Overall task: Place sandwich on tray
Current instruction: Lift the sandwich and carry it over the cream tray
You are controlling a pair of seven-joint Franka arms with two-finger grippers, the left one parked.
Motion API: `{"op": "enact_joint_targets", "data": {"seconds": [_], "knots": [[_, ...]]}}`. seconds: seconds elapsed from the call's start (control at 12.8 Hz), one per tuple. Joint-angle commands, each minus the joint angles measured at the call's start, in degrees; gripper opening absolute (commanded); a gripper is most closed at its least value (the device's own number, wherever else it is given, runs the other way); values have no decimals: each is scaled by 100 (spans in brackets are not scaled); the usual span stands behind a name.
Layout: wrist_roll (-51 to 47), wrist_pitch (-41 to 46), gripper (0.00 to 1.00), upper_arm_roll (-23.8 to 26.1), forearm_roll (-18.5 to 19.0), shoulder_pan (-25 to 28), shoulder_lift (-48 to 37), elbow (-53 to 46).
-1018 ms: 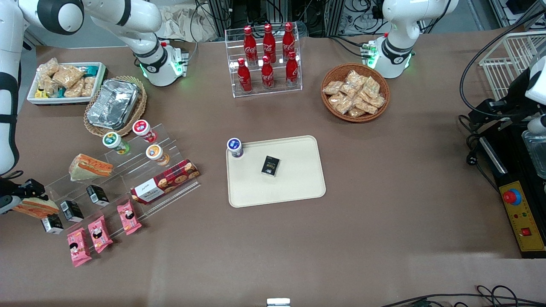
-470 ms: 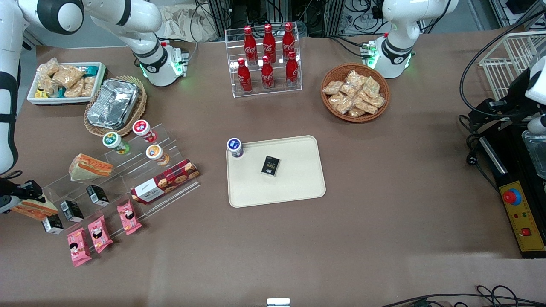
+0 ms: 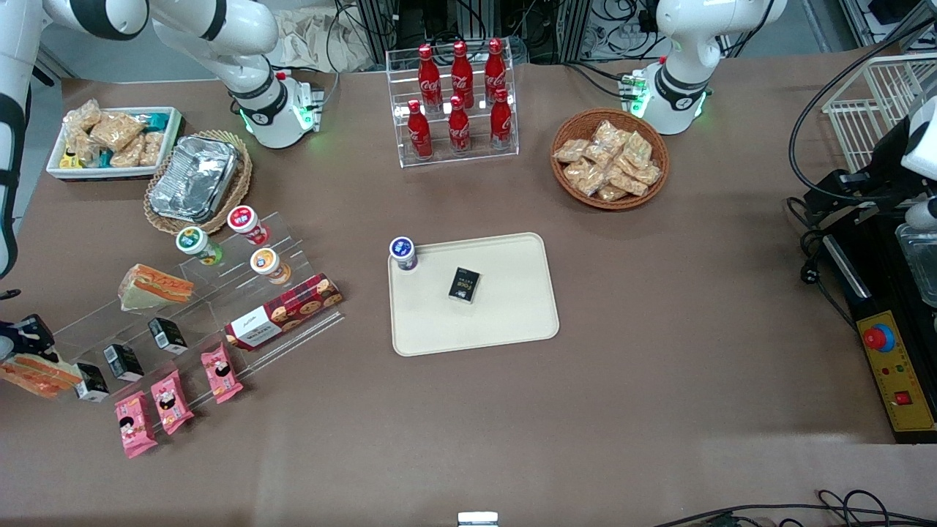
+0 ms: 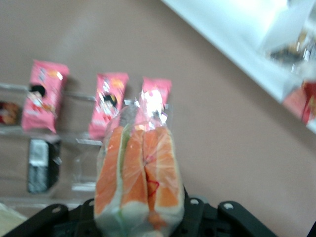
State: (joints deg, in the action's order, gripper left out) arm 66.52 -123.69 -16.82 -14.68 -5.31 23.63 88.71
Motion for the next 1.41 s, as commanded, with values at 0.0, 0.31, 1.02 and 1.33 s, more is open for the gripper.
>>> {"op": "enact_joint_targets", "data": {"seconds": [0.0, 0.31, 1.02, 1.33], "knots": [[115, 21, 48, -23, -70, 643, -367, 58], [115, 12, 49, -23, 291, 1943, -614, 58], [-1335, -365, 48, -23, 255, 4870, 174, -239], [-1282, -769, 48, 178, 229, 5364, 957, -285]]}}
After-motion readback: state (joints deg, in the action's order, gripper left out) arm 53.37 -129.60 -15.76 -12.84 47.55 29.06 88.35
